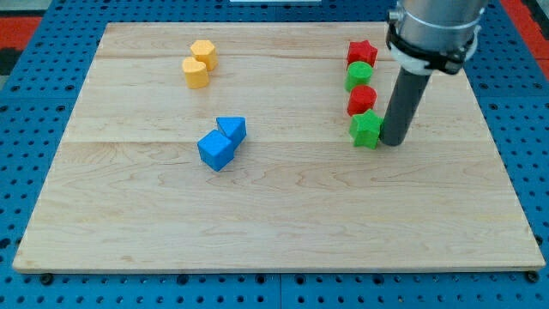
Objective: Push green star to center
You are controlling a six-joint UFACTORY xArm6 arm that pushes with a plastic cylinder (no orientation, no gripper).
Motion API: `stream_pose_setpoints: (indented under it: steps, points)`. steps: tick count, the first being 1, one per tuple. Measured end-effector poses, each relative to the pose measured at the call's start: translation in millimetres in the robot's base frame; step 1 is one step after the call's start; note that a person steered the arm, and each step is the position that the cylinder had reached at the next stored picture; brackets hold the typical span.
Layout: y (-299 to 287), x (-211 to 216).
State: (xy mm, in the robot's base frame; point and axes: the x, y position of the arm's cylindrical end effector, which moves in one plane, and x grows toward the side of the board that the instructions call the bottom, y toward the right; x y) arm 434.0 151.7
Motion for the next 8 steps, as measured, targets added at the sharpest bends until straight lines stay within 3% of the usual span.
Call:
stream_pose_setpoints:
  steps: [1, 2, 3, 5, 6, 8]
  points:
    - [-56, -18]
    - [-39, -30]
    - [-74, -50]
    - [-139, -39]
    - [-133, -37]
    - [-7, -17]
